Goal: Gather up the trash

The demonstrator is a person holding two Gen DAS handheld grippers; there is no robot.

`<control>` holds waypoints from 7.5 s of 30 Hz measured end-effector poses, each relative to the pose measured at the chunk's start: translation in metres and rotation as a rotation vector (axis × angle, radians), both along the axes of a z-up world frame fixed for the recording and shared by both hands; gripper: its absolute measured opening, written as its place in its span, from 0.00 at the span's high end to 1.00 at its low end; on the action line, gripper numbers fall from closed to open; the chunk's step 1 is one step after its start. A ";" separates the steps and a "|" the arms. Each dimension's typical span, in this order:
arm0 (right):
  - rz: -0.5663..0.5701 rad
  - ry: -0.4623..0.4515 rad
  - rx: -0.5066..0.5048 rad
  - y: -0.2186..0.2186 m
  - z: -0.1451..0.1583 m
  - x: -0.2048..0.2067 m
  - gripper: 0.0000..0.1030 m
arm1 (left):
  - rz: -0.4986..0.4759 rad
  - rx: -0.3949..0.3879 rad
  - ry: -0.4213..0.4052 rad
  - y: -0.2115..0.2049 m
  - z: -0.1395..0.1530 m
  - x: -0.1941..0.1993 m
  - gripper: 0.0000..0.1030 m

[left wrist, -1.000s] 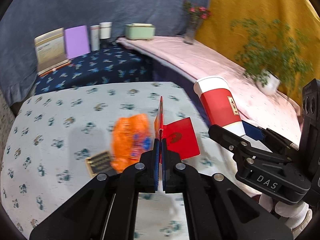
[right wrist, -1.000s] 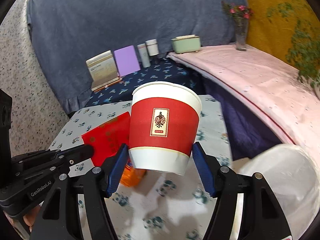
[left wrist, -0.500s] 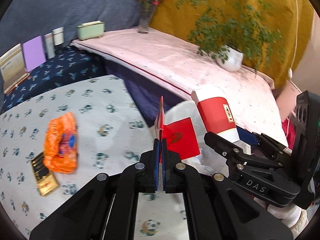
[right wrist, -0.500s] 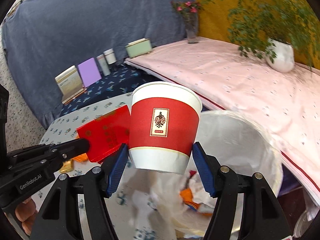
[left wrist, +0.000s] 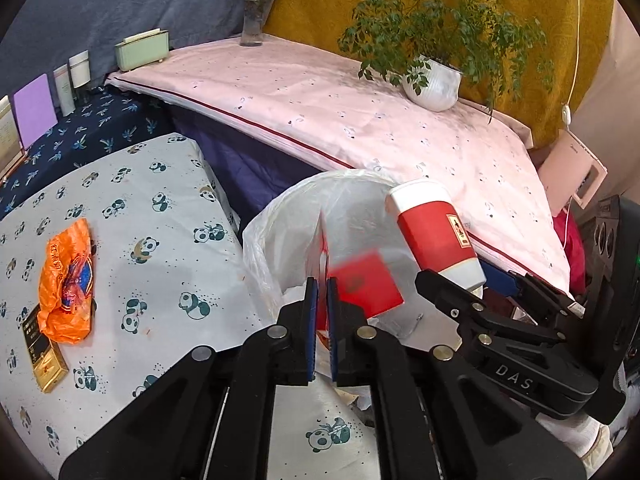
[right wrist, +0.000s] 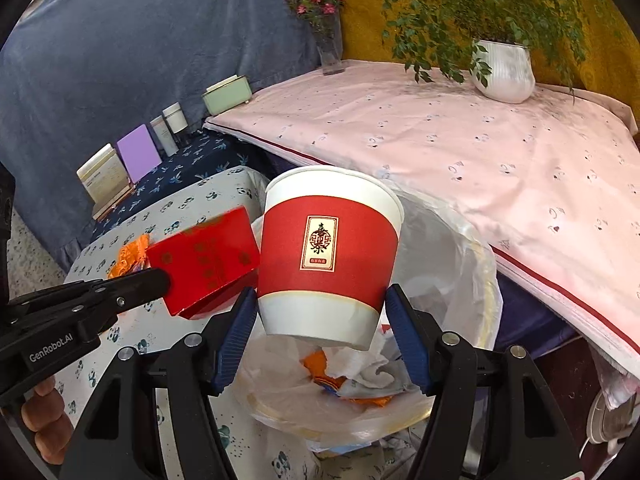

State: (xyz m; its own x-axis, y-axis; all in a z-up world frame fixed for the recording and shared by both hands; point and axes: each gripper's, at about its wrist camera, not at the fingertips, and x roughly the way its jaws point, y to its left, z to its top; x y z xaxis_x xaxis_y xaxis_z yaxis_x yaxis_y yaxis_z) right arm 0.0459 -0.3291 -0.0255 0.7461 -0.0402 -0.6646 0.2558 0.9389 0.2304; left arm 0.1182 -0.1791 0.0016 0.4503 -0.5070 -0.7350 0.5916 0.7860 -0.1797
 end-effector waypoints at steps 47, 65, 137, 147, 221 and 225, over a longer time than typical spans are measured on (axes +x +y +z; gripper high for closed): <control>0.140 -0.028 -0.073 0.101 0.025 0.020 0.38 | 0.326 0.031 0.004 0.125 -0.016 0.028 0.30; 0.245 0.011 -0.063 0.170 0.008 0.050 0.38 | 0.524 0.117 0.025 0.205 -0.046 0.048 0.18; 0.210 0.000 0.008 0.206 -0.009 0.110 0.97 | 0.473 0.080 0.045 0.235 -0.051 0.052 0.44; 0.098 -0.066 0.009 0.144 0.020 0.071 0.97 | 0.365 0.080 -0.014 0.173 -0.024 0.029 0.44; -0.123 -0.043 -0.063 0.017 0.016 -0.044 0.53 | 0.146 0.112 -0.054 0.024 -0.018 -0.020 0.25; -0.106 -0.038 -0.094 0.027 0.017 -0.048 0.47 | 0.155 0.122 -0.062 0.030 -0.018 -0.024 0.25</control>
